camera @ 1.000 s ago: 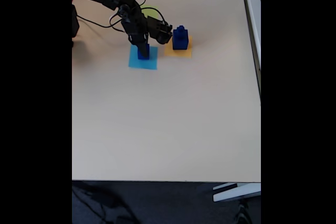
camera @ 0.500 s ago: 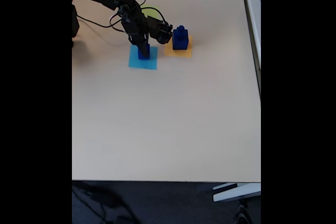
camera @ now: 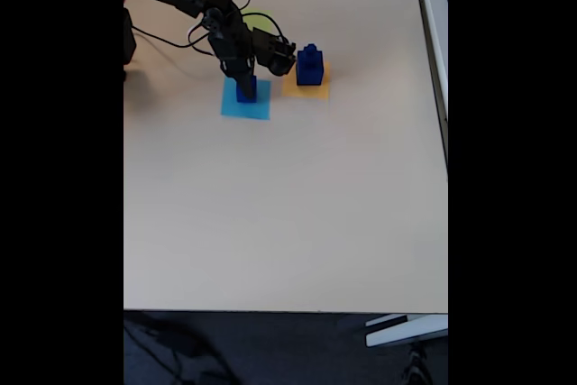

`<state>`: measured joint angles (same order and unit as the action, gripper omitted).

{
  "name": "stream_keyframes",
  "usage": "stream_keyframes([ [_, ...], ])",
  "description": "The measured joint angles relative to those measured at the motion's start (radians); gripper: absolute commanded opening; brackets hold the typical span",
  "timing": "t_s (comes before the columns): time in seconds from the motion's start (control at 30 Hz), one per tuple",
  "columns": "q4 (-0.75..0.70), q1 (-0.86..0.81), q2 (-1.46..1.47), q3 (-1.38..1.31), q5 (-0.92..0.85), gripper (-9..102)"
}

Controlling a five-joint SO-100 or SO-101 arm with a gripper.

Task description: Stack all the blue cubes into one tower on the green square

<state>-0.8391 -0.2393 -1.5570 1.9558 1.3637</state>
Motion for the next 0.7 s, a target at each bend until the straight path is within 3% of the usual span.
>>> stream_keyframes([
  [0.7, 0.015, 0.000, -0.018, 0.000, -0.005, 23],
])
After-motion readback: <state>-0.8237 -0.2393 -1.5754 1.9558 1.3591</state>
